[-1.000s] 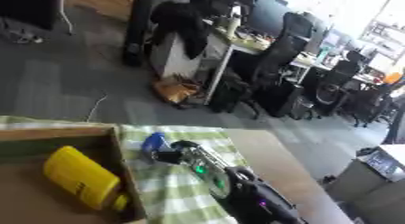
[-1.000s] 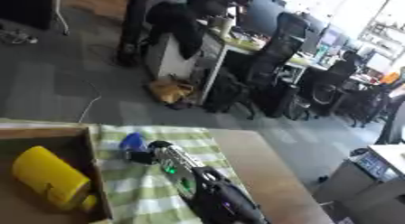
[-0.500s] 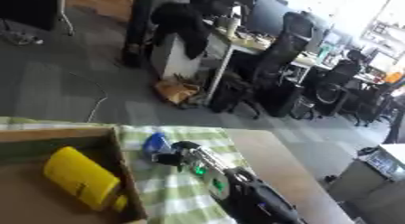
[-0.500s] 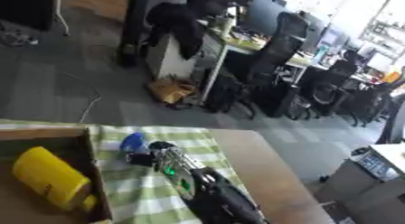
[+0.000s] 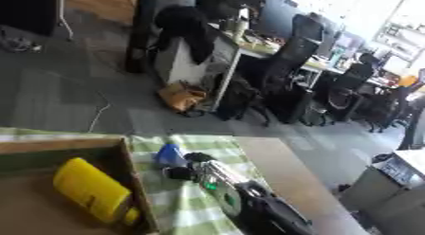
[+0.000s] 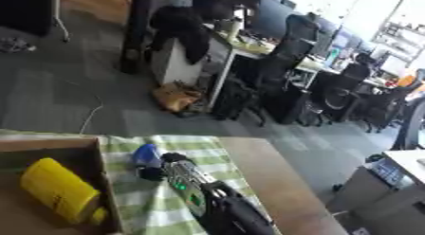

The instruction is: Pick up objects on the table and place them in the box.

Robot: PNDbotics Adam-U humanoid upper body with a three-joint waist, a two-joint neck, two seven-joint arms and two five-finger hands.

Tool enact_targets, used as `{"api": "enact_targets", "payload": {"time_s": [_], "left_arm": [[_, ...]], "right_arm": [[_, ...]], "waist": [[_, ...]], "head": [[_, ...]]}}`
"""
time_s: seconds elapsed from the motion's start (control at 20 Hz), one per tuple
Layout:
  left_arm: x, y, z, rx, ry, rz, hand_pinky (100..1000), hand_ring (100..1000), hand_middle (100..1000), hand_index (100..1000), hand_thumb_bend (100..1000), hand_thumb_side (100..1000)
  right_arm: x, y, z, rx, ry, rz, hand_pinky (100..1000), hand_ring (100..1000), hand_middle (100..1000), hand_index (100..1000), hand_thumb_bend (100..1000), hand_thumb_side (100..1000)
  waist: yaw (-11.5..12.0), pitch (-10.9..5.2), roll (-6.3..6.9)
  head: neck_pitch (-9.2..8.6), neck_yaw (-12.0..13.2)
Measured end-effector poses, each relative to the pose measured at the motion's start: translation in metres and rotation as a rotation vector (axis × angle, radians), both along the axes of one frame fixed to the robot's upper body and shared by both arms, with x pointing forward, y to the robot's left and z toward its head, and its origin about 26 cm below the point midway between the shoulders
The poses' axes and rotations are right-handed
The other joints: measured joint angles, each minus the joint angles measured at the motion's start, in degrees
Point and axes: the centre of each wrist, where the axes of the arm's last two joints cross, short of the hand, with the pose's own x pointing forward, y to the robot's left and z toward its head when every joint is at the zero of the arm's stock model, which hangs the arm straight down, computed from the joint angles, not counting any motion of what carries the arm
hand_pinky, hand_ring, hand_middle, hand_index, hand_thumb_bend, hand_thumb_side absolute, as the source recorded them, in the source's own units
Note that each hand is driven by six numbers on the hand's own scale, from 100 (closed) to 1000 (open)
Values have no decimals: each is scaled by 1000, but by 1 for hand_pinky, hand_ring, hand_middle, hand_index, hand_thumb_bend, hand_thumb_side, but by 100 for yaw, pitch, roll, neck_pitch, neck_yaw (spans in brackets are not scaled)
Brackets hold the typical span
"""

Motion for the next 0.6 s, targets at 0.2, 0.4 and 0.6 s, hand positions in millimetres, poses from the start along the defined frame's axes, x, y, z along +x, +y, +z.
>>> {"api": "enact_targets", "payload": {"time_s": [0.2, 0.4, 0.6], "left_arm": [[0, 0, 0, -1, 0, 1, 921, 953, 922, 950, 100, 1000], [0, 0, 0, -1, 1, 2, 921, 953, 921, 950, 100, 1000], [0, 1, -1, -1, 5, 6, 921, 952, 919, 950, 100, 1000]], "right_arm": [[-1, 1, -1, -22, -14, -1, 573, 516, 206, 465, 100, 607], [-2, 3, -3, -40, -33, 6, 565, 509, 204, 460, 100, 612], [-4, 7, -7, -44, -42, 20, 545, 491, 197, 454, 100, 614]], "waist": [[-34, -1, 5], [-90, -3, 33], [-149, -53, 68]], "head": [[0, -2], [21, 1], [54, 8]]}}
